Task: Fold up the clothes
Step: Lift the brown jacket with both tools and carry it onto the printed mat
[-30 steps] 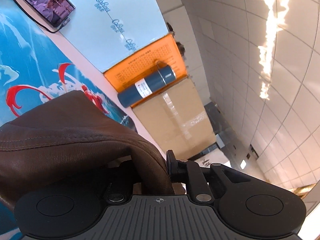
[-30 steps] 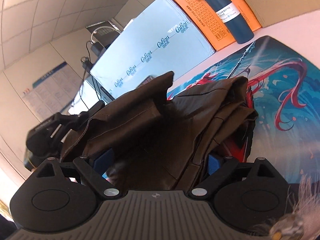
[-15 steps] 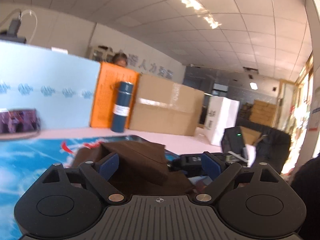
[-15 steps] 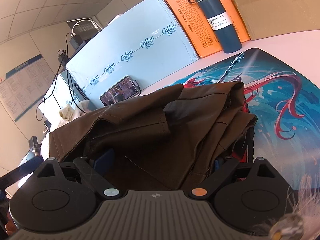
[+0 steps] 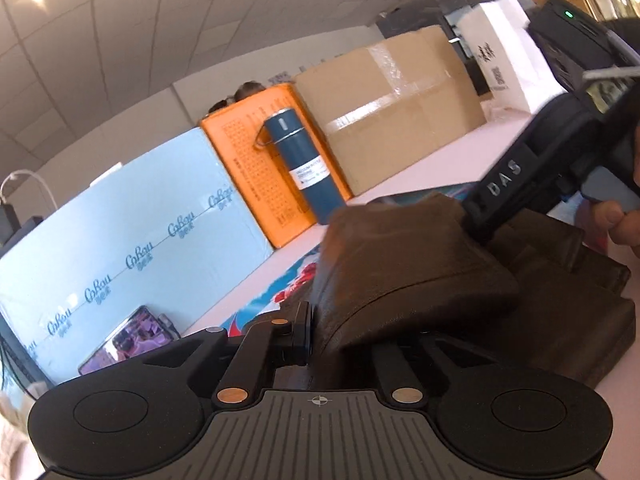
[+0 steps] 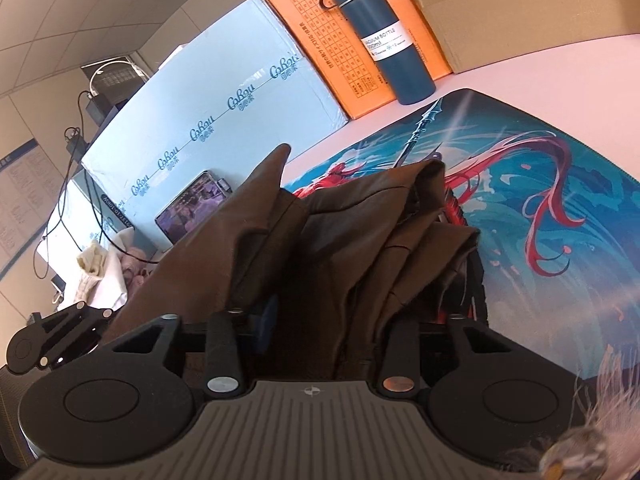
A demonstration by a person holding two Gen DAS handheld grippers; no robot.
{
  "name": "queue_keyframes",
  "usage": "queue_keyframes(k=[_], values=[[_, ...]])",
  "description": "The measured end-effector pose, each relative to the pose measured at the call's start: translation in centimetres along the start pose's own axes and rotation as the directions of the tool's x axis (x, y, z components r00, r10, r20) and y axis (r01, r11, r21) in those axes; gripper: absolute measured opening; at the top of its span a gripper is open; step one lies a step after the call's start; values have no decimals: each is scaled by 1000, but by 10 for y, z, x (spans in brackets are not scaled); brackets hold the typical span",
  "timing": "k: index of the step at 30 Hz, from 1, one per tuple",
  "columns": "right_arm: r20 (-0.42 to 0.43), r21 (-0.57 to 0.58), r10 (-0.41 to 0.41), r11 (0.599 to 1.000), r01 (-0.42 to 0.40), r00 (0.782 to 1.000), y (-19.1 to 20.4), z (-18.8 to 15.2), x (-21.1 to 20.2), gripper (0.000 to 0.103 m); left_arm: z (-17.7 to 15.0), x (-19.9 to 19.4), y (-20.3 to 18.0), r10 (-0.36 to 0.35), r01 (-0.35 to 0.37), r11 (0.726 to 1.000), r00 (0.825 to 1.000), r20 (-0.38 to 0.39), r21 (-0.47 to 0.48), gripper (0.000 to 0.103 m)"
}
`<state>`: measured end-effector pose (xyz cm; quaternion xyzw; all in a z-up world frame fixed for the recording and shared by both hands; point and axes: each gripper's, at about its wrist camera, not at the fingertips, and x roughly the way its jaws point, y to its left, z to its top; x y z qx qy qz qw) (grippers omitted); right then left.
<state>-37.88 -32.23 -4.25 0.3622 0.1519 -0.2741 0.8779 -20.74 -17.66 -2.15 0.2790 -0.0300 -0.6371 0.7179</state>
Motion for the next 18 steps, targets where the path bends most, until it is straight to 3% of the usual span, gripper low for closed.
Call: queue_keyframes(k=[1,4,9,12,15,16,18], values=[[1,-3,9,1000,-9,1000,-2,4,1,12,0,0,10,13,-13,998,1000,9,-62,4],[33,-83,36,996,-33,999,3,21,1,8,2,-5,36,85,-72,972,995,49,-225,3],[123,-222,-14,974,41,992,14,60,4,7,1,-24,79,192,-126,874,977,96,-470,3],[174,-254,-54,962,97,983,11,85,7,7,-14,-28,101,201,-123,796,977,67,-593,3],[200,-273,-79,953,132,977,4,102,17,7,-36,-25,112,165,-117,693,986,-1,-712,4],[196,-272,-83,953,135,977,0,106,21,7,-45,-24,116,143,-120,655,989,-33,-746,10],[183,-266,-92,954,139,979,-7,111,32,7,-61,-17,123,119,-167,588,986,-120,-791,13]])
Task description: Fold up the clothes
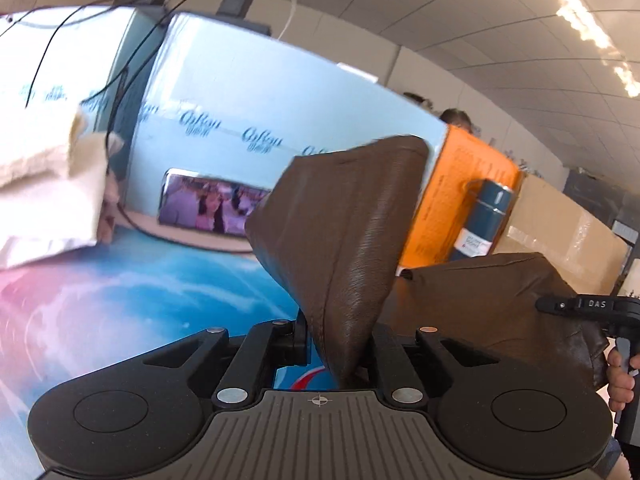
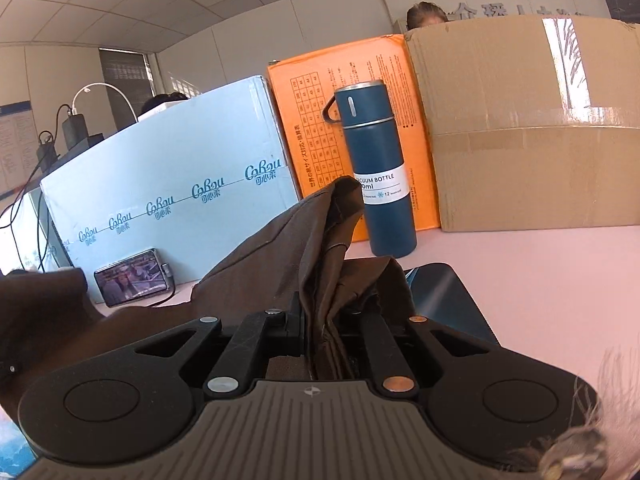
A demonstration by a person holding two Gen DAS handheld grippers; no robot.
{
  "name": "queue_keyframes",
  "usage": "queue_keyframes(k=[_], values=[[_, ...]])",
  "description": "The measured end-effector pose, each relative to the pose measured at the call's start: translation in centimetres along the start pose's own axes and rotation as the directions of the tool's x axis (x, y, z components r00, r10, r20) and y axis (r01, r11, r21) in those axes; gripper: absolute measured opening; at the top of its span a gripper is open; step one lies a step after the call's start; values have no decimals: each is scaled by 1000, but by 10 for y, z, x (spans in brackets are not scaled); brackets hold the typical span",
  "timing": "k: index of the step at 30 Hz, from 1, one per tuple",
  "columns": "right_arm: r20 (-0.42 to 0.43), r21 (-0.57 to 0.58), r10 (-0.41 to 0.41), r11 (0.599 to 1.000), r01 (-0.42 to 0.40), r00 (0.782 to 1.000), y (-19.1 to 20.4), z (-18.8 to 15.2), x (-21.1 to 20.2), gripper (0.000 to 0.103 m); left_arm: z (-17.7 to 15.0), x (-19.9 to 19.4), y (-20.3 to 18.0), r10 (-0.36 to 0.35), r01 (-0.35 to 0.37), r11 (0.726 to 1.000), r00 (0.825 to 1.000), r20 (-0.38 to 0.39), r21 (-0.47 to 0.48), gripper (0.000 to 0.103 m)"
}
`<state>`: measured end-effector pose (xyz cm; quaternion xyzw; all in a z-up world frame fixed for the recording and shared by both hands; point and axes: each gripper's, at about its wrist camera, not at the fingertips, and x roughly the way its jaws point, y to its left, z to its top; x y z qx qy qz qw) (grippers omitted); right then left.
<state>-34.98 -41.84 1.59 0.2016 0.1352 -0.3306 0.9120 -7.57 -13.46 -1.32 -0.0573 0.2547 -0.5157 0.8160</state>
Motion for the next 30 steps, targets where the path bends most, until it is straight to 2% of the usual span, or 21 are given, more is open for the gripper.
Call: queue_keyframes(k=[3,5,6,7,8,10,12,14,15,17,20,22,25,27,30], values=[[-16,-17,-25,1000,25,1000,-7,-2,17,7,1,11,22,45,-52,995,996,-75,-83,19],[-31,-7,-31,999,31,999,-12,-2,26,7,5,19,28,70,-78,994,991,-112,-72,25],[-37,-1,-38,999,38,999,-14,-2,30,7,7,21,31,99,-107,992,988,-118,-65,35],[-41,-4,-48,999,48,998,-16,-2,33,7,8,22,35,129,-138,989,983,-129,-58,51],[-46,-9,-56,998,55,997,-18,-3,36,7,9,21,38,151,-160,986,978,-143,-55,59],[-79,-10,-54,998,54,995,-27,-3,41,9,9,12,46,212,-218,975,968,-135,-33,65],[-144,26,-17,999,21,989,-37,-5,45,20,11,2,54,280,-283,959,953,-119,-5,74],[-193,79,59,996,-44,979,-48,-6,43,44,17,-6,59,306,-304,952,949,-83,29,81],[-196,92,93,993,-76,976,-51,-6,41,50,21,-7,60,306,-303,952,950,-67,51,82],[-170,81,109,992,-96,979,-50,-3,36,70,32,-4,55,290,-285,953,956,-41,103,85],[-145,54,68,997,-60,987,-51,4,39,76,48,11,47,203,-196,965,979,-25,177,93],[-135,56,52,997,-45,989,-55,9,43,78,58,30,44,158,-141,967,985,-67,211,94],[-104,58,5,998,1,995,-64,16,47,79,67,62,42,133,-98,965,982,-135,243,94],[-72,56,-12,998,16,997,-69,20,47,81,69,85,44,141,-101,972,973,-183,213,94],[-59,71,7,997,-3,998,-78,26,53,86,64,108,50,86,-47,987,962,-258,154,94]])
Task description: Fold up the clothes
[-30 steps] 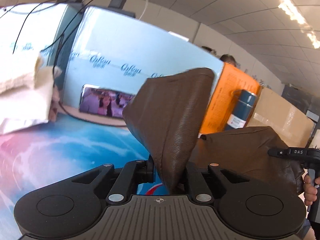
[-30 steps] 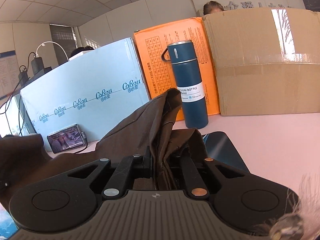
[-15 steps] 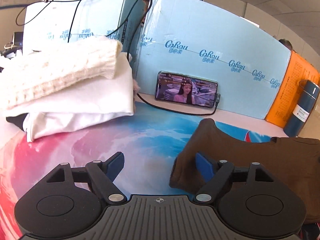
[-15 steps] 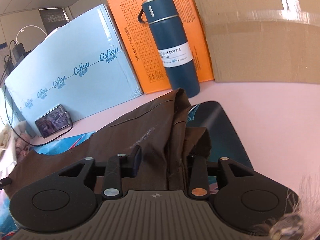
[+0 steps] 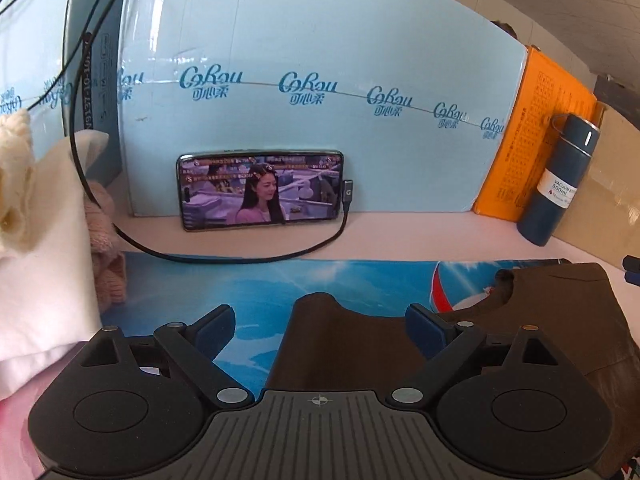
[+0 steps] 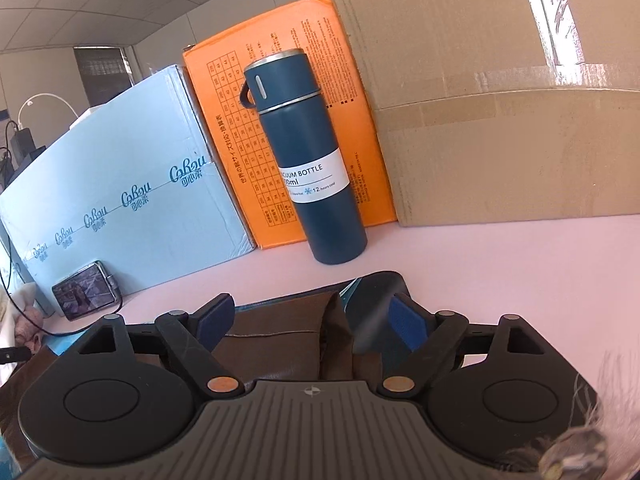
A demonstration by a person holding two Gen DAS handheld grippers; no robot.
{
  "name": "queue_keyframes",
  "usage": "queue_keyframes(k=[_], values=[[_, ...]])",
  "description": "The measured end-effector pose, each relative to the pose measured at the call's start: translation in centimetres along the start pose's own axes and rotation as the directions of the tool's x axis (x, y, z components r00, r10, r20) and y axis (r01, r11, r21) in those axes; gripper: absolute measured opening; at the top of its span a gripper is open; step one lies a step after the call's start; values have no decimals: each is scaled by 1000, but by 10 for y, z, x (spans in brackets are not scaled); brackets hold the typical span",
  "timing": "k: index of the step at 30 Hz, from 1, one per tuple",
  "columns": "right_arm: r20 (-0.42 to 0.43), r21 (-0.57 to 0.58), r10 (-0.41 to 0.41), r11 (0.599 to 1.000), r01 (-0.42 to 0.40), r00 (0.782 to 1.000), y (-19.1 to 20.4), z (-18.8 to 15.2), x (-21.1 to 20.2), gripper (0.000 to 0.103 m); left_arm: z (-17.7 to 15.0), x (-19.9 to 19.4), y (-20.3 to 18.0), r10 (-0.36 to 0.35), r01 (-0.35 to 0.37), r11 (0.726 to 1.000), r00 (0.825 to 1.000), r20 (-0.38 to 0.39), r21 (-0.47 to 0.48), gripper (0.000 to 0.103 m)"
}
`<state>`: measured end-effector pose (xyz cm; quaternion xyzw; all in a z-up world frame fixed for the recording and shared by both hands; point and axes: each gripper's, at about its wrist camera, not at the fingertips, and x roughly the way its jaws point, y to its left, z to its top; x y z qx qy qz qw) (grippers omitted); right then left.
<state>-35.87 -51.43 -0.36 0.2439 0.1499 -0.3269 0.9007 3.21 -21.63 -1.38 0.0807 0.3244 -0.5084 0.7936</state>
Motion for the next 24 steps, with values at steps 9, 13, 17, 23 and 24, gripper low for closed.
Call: queue_keyframes(k=[9,13,17,23,24], values=[[-136,-43,90,994,-97,987,8,1,54,88,-14,23,5,-16,17,1000,999,-50,14,95],[-128,-40,52,998,-58,990,17,-7,70,72,-20,24,-2,-17,19,998,999,-27,62,95],[-81,-49,51,997,-55,995,19,-12,61,35,-23,24,-8,-34,35,996,999,-11,86,88],[18,-50,108,993,-107,994,20,-12,45,12,-26,14,-16,-1,-9,986,998,59,164,45],[37,-51,120,992,-118,992,21,-12,41,12,-25,11,-16,2,-15,986,997,75,168,38]])
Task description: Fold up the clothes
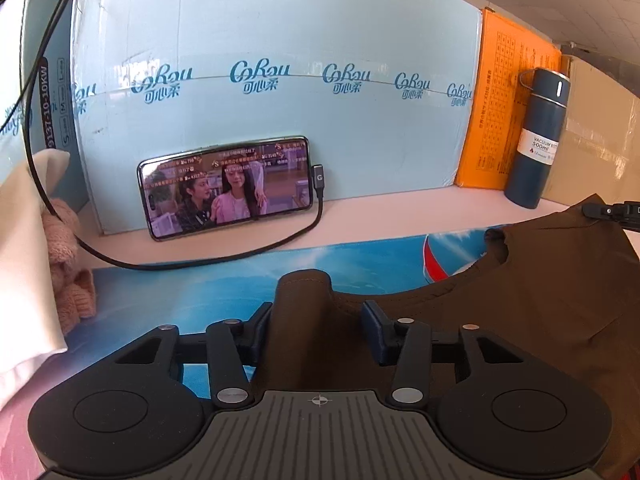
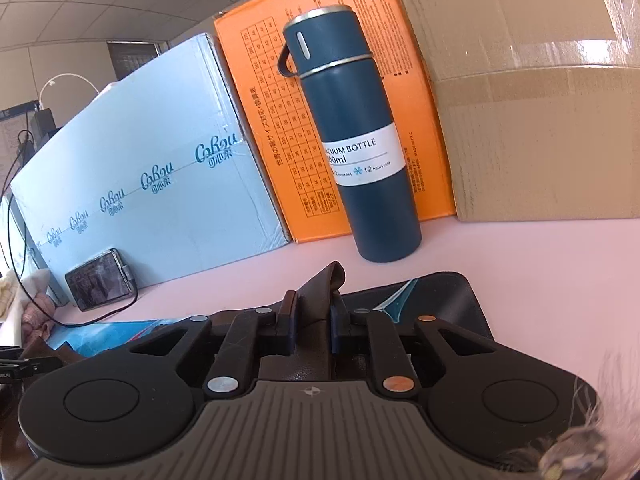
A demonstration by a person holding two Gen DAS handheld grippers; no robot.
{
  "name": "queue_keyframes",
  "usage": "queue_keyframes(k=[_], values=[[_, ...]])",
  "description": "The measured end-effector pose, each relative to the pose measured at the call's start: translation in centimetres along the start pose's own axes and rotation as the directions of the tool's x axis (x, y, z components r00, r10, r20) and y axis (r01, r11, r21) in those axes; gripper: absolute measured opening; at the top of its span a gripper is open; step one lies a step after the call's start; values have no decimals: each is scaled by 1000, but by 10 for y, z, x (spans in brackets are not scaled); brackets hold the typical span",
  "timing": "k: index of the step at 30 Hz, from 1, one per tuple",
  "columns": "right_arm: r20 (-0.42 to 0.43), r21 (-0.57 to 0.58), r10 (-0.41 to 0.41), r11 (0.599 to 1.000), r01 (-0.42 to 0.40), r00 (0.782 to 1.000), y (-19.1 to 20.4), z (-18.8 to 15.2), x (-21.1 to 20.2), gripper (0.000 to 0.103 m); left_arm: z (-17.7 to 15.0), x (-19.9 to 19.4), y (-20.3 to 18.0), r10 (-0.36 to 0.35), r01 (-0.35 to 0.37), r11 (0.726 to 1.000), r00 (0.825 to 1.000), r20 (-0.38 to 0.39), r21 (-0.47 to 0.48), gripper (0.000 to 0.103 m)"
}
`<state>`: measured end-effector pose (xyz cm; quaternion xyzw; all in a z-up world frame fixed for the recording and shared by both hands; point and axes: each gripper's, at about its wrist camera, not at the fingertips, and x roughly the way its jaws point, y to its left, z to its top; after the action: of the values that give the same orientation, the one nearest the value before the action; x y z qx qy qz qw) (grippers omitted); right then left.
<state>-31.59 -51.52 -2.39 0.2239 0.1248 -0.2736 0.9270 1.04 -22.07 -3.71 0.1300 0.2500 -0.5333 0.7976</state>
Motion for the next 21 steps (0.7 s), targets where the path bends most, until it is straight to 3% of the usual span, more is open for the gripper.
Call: queue_keyframes(k=[1,4,10,13,17,21], values=[[20,0,10,1000,-10,1000,1,0,-4,11,1,-4,0,3,-3,1000,1000,16,4,29],[79,9,49,999,-50,996,6,1,-19,9,4,-18,-5,-1,-2,1000,997,75,30,13],[199,5,110,994,-113,974,27,0,-64,8,3,-58,-22,-14,2,998,979,202,56,5],[269,-9,131,991,-134,954,39,-1,-96,8,-2,-90,-24,-25,22,1000,955,297,14,4],[351,-16,165,985,-171,922,51,-3,-143,7,-18,-133,-18,-60,88,995,904,422,-46,4],[384,-98,230,973,-209,894,71,-8,-188,7,-42,-171,-12,-84,132,989,869,487,-64,4]])
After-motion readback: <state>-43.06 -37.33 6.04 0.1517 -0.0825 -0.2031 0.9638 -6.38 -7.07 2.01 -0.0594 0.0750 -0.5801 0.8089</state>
